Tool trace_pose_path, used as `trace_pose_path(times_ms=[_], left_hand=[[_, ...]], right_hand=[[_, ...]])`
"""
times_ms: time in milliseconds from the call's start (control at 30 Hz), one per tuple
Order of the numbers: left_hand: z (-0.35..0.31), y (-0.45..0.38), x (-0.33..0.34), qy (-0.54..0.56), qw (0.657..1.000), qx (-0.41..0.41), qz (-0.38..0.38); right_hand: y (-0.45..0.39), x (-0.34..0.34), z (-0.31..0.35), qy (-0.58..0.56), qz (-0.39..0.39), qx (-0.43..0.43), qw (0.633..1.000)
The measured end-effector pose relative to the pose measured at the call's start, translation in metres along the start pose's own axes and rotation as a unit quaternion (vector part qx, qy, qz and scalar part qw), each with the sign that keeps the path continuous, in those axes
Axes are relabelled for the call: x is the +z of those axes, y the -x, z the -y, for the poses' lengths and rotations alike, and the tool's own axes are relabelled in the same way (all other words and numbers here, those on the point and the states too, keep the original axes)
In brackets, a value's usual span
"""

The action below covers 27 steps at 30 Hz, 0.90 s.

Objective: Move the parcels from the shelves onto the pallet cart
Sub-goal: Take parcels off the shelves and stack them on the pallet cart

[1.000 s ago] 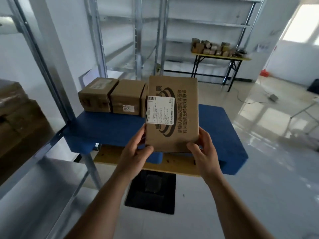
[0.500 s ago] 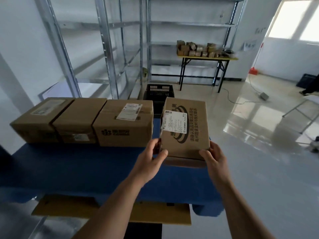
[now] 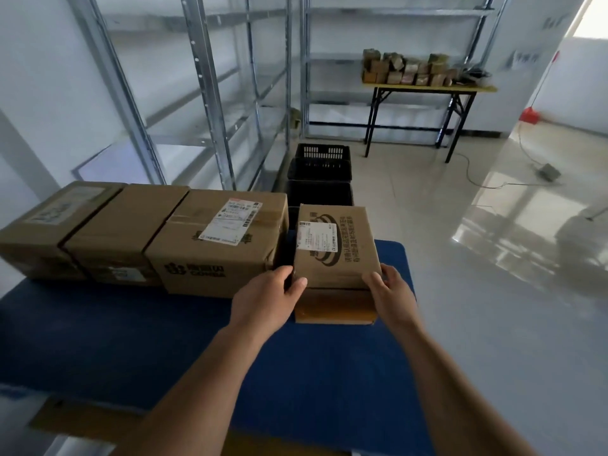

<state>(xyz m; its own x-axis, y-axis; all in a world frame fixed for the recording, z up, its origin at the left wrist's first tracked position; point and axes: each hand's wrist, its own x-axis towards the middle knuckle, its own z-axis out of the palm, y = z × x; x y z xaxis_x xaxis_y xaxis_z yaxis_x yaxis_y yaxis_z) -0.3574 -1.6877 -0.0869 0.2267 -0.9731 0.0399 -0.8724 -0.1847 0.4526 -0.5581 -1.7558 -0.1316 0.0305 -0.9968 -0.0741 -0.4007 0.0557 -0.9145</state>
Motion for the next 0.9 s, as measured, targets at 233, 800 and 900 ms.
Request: trace_pose_path(times_ms=[233, 800, 900], left_hand=[[0.022, -0.028, -0.025, -0.039, 0.986, 0.062, -0.151], [0.045, -0.045, -0.02, -0.103, 0.992, 0.049, -0.061], [0.046, -0.046, -0.021, -0.104, 0.991, 0.055, -0.06]], right_hand=[[-0.01, 0.007, 0.011, 0.025, 0.015, -0.009, 1.0], [-0.022, 0.017, 0.036, 0.073, 0.063, -0.022, 0.995], [-0.019, 0.017, 0.036, 0.077, 0.073, -0.028, 0.994]])
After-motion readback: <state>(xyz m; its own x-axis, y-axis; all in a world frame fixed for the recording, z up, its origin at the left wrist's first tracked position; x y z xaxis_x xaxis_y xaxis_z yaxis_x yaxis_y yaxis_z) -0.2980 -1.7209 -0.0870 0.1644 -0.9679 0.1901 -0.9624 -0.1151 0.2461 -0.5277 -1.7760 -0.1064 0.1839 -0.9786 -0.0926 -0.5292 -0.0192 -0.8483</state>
